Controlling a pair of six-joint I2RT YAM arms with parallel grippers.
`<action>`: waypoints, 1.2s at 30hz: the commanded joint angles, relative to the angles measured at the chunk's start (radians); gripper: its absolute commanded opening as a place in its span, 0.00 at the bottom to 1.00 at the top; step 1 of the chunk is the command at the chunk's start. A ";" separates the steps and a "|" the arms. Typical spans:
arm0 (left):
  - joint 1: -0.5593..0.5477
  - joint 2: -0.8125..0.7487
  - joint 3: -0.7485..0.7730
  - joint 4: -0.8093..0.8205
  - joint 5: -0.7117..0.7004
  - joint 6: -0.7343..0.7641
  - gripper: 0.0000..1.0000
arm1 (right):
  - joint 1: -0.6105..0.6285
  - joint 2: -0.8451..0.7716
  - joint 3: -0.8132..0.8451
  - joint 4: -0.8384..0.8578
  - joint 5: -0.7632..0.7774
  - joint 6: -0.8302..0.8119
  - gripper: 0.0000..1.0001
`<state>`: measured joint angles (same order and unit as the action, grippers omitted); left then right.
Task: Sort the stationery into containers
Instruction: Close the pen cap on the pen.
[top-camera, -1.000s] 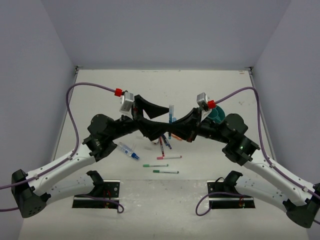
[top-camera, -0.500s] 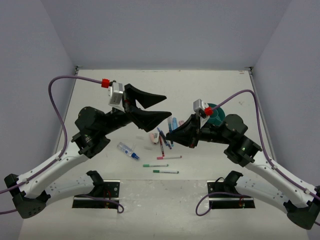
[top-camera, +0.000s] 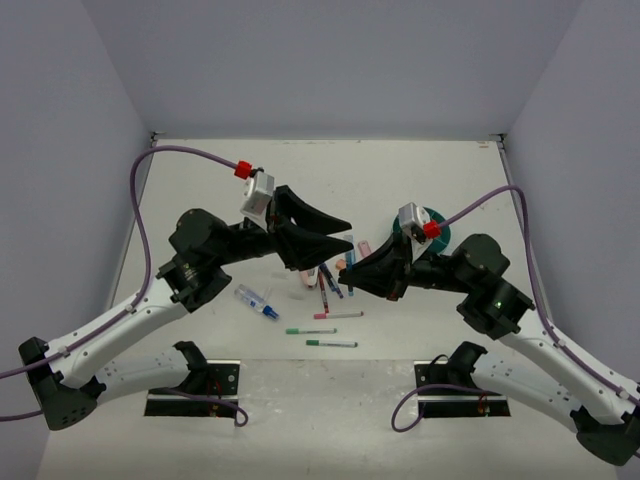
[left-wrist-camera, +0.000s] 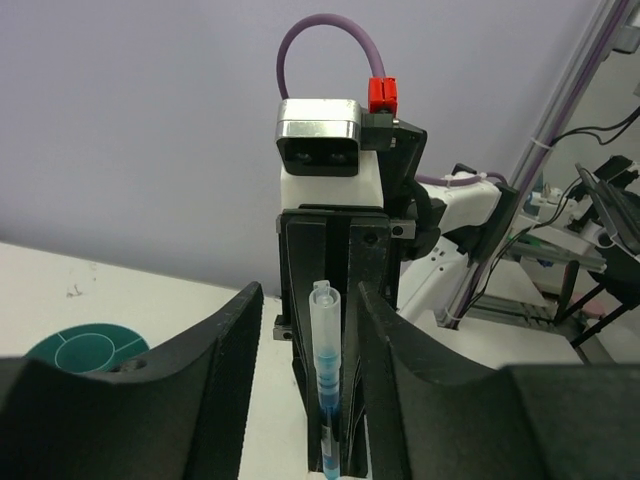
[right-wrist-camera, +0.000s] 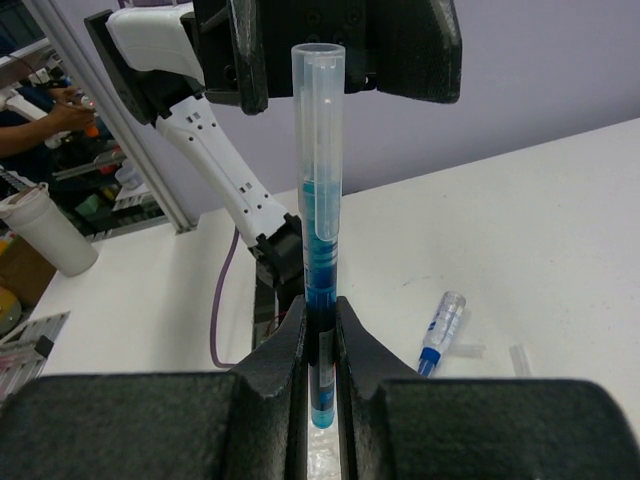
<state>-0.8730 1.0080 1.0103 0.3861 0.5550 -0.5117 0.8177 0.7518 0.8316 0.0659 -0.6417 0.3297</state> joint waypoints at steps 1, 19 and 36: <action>-0.001 0.007 -0.013 0.043 0.037 -0.018 0.42 | 0.000 0.001 0.050 0.002 -0.004 -0.017 0.00; -0.001 0.060 -0.137 0.086 0.003 -0.058 0.00 | -0.002 -0.009 0.122 0.067 0.185 0.014 0.00; -0.215 0.128 -0.476 0.322 -0.088 -0.146 0.00 | -0.054 0.149 0.483 0.027 0.312 -0.004 0.00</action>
<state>-0.9770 1.0320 0.6846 0.9367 0.2222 -0.6040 0.8255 0.9088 1.1519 -0.3520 -0.4768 0.2698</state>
